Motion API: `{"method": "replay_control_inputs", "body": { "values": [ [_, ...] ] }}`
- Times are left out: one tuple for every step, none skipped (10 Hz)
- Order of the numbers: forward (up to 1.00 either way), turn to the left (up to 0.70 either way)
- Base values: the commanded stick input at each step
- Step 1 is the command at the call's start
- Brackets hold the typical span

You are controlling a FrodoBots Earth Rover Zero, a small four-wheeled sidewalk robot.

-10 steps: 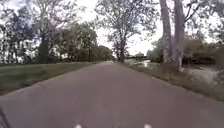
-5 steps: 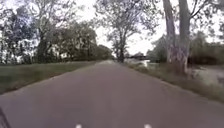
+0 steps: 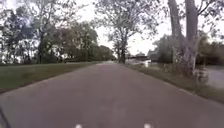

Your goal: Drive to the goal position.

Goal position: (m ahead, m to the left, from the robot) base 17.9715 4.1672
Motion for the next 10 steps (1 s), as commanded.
{"method": "replay_control_inputs", "body": {
  "values": [
    [1.00, 0.00],
    [1.00, 0.00],
    [1.00, 0.00],
    [1.00, 0.00],
    [1.00, 0.00],
    [1.00, 0.00],
    [1.00, 0.00],
    [1.00, 0.00],
    [1.00, 0.00],
    [1.00, 0.00]
  ]
}}
